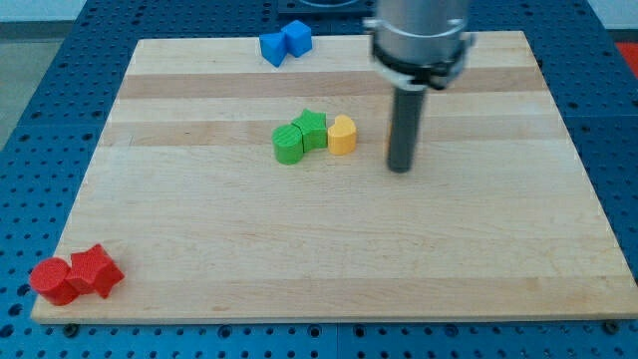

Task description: Push the hexagon closer to the heart

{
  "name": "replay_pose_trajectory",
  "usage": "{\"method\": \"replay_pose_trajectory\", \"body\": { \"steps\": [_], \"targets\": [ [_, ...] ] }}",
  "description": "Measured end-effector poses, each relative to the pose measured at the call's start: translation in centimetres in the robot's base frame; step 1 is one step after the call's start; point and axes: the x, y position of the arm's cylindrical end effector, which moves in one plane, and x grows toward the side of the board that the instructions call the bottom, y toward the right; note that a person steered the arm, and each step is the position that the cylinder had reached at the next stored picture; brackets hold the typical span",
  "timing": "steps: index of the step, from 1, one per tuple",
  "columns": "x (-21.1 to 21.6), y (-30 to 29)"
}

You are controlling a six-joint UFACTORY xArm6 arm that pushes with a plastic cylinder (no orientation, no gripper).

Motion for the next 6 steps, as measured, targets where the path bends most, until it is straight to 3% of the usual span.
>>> {"method": "replay_pose_trajectory", "body": {
  "steps": [1, 4, 5, 6],
  "targets": [
    [-1.0, 7.0],
    [-1.9, -2.6],
    [-2.0, -2.9],
    [-3.9, 3.2]
  ]
}}
